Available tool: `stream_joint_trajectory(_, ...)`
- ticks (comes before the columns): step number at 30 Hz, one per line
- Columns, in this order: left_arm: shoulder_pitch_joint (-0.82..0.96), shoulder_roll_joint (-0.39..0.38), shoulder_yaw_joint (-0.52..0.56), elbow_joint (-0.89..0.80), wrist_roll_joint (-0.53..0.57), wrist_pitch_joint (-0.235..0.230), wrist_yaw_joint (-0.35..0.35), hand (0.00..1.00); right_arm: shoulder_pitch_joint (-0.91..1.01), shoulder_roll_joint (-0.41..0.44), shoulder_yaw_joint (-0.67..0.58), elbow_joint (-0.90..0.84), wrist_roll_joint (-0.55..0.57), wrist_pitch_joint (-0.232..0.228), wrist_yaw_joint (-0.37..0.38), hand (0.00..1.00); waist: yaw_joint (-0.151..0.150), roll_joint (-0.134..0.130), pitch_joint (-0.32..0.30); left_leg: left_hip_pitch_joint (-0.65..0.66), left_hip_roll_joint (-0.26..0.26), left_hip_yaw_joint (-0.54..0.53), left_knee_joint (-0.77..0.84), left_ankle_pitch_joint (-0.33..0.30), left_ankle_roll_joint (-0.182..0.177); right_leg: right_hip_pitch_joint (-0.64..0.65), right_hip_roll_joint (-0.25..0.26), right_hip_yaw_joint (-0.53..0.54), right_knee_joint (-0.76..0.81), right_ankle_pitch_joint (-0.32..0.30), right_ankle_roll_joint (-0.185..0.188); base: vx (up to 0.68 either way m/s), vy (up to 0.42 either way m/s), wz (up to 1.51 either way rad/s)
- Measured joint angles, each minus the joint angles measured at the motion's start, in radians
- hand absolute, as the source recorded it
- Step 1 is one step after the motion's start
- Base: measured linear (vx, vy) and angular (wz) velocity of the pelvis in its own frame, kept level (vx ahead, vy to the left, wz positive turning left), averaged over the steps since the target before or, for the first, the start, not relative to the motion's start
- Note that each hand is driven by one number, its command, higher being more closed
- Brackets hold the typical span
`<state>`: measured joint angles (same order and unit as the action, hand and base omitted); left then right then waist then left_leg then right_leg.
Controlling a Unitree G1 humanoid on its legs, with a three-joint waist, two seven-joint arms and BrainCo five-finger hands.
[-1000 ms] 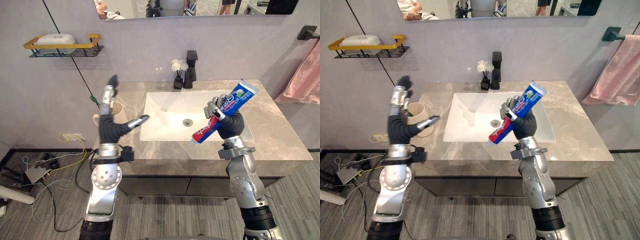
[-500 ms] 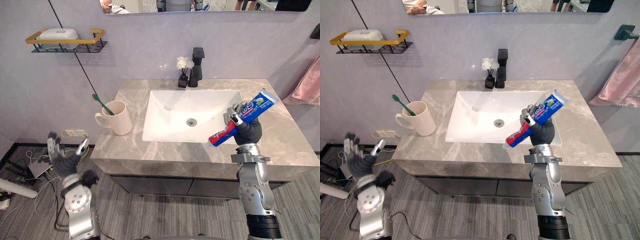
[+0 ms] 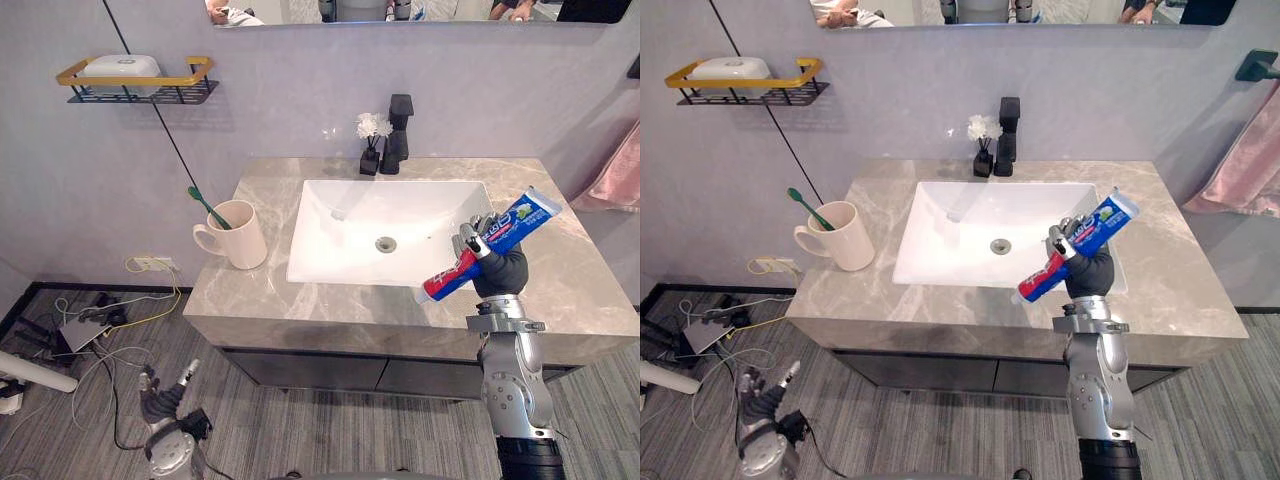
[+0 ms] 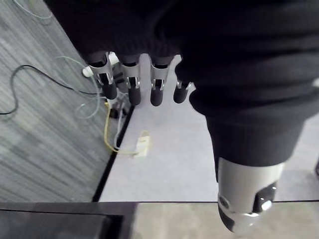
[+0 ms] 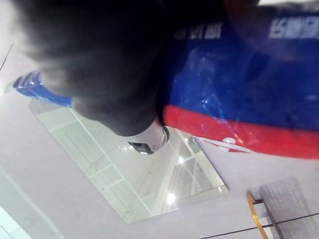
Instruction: Organize washtable
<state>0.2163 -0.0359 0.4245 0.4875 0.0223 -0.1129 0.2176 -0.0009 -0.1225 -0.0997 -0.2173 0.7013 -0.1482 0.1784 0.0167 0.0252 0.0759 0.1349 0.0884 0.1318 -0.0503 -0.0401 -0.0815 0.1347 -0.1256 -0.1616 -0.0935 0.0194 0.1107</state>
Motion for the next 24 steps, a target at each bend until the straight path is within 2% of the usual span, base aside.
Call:
stream_joint_trajectory(5, 0.0, 0.008, -0.082, 0.161, 0.041, 0.012, -0.045, 0.0, 0.0, -0.006, 0.022, 0.0, -0.001, -0.001, 0.0, 1.0, 0.0, -0.001, -0.001, -0.004, 0.0, -0.005, 0.006, 0.0, 0.0, 0.002, -0.001, -0.003, 0.0, 0.0, 0.0, -0.04, -0.017, 0.02)
stream_joint_trajectory(12, 0.004, 0.012, -0.189, 0.283, 0.073, 0.022, -0.087, 0.0, 0.0, -0.006, 0.066, 0.0, -0.005, -0.002, 0.001, 1.0, 0.004, -0.004, -0.003, -0.019, 0.001, -0.024, 0.021, 0.0, 0.0, 0.003, 0.0, -0.017, 0.0, 0.0, 0.0, -0.06, -0.02, 0.07)
stream_joint_trajectory(24, -0.005, 0.046, -0.257, 0.326, 0.098, 0.019, -0.111, 0.0, 0.0, -0.006, 0.07, 0.0, -0.05, -0.003, -0.007, 1.0, 0.018, -0.016, -0.011, -0.035, 0.0, -0.041, 0.021, 0.006, -0.001, -0.001, -0.001, -0.033, 0.0, 0.0, 0.0, -0.03, -0.009, 0.04)
